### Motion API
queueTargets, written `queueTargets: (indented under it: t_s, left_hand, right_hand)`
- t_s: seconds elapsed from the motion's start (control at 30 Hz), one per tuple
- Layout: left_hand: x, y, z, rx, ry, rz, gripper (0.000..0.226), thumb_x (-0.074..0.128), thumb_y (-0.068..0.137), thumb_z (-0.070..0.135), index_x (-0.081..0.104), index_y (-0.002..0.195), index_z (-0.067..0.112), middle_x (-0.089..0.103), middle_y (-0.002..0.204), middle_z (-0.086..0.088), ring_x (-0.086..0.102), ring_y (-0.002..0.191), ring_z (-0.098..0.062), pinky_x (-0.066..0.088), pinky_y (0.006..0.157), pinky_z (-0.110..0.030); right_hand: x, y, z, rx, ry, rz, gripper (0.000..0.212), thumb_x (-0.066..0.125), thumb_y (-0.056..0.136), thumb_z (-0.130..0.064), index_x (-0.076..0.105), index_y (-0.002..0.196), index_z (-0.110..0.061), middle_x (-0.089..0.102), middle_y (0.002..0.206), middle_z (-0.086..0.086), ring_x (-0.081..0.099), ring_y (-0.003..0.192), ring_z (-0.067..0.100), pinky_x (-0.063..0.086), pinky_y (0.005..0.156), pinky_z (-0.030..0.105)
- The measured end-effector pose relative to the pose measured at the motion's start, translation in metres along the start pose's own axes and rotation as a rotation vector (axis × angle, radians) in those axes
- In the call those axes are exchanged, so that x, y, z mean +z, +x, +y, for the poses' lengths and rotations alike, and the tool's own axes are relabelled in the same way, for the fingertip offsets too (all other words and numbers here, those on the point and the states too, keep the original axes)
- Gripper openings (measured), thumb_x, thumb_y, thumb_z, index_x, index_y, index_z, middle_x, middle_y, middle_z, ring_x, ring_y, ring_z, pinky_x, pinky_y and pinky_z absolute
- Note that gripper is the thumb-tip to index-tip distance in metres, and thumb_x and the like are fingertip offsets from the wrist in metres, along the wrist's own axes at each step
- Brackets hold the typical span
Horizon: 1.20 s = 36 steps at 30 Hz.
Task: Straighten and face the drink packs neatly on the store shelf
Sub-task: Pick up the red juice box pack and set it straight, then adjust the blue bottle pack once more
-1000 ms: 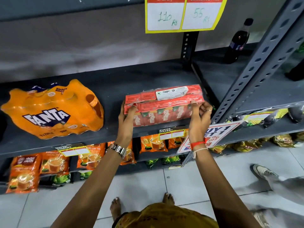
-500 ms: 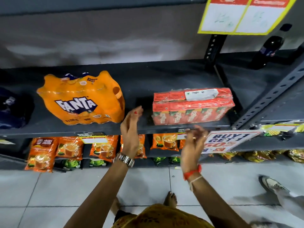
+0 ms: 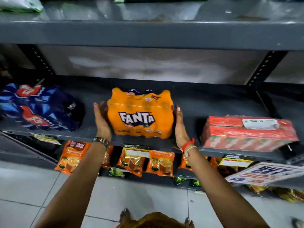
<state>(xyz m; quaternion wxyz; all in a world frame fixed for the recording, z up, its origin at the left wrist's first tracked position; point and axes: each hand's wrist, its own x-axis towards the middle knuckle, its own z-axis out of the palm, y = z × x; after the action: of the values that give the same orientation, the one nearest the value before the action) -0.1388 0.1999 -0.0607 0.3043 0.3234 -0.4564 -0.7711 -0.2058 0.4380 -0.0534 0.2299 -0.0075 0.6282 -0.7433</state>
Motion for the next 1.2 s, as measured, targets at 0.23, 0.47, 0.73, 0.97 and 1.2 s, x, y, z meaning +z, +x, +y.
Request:
queueTargets:
  t_s: [0.23, 0.47, 0.73, 0.97, 1.2]
  left_hand:
    - [-0.007, 0.011, -0.005, -0.217, 0.142, -0.304, 0.06, 0.034, 0.078, 0.075, 0.077, 0.087, 0.034, 0.079, 0.088, -0.003, 0.074, 0.082, -0.025, 0.06, 0.06, -0.038]
    - [-0.04, 0.023, -0.001, -0.218, 0.147, -0.287, 0.054, 0.035, 0.081, 0.07, 0.076, 0.081, 0.036, 0.079, 0.078, 0.002, 0.074, 0.072, -0.019, 0.058, 0.053, -0.031]
    - [-0.053, 0.023, 0.008, -0.225, 0.167, -0.305, 0.052, 0.03, 0.089, 0.063, 0.074, 0.088, 0.035, 0.078, 0.081, 0.004, 0.074, 0.075, -0.016, 0.058, 0.055, -0.028]
    - [-0.121, 0.005, 0.023, 0.34, 0.286, -0.078, 0.03, 0.04, 0.094, 0.027, 0.069, 0.087, 0.022, 0.072, 0.079, 0.014, 0.065, 0.079, -0.004, 0.051, 0.072, -0.017]
    - [-0.224, 0.057, 0.087, 0.322, 0.039, 0.528, 0.035, 0.041, 0.095, 0.027, 0.061, 0.068, 0.018, 0.065, 0.055, 0.007, 0.05, 0.053, -0.012, 0.035, 0.052, -0.029]
  right_hand:
    - [0.034, 0.013, 0.013, 0.013, 0.144, 0.021, 0.042, 0.026, 0.095, -0.053, 0.059, 0.103, -0.03, 0.07, 0.107, 0.01, 0.073, 0.068, 0.01, 0.055, 0.05, 0.02]
    - [0.052, 0.02, 0.038, 0.004, 0.111, 0.081, 0.04, 0.029, 0.09, -0.062, 0.061, 0.094, -0.038, 0.076, 0.071, -0.015, 0.072, 0.067, 0.007, 0.054, 0.048, 0.019]
    - [0.062, 0.01, 0.048, -0.129, 0.045, 0.301, 0.047, 0.029, 0.094, -0.054, 0.051, 0.127, -0.029, 0.06, 0.127, 0.005, 0.057, 0.117, 0.02, 0.045, 0.103, 0.045]
    - [0.135, -0.062, 0.088, -0.829, -0.036, 0.459, 0.008, 0.049, 0.089, -0.02, 0.051, 0.095, -0.026, 0.06, 0.098, -0.006, 0.06, 0.094, 0.011, 0.049, 0.08, 0.025]
    - [0.272, -0.044, 0.09, -0.569, -0.256, -0.162, 0.021, 0.048, 0.091, -0.023, 0.056, 0.11, -0.018, 0.055, 0.109, 0.01, 0.053, 0.096, 0.003, 0.042, 0.08, 0.011]
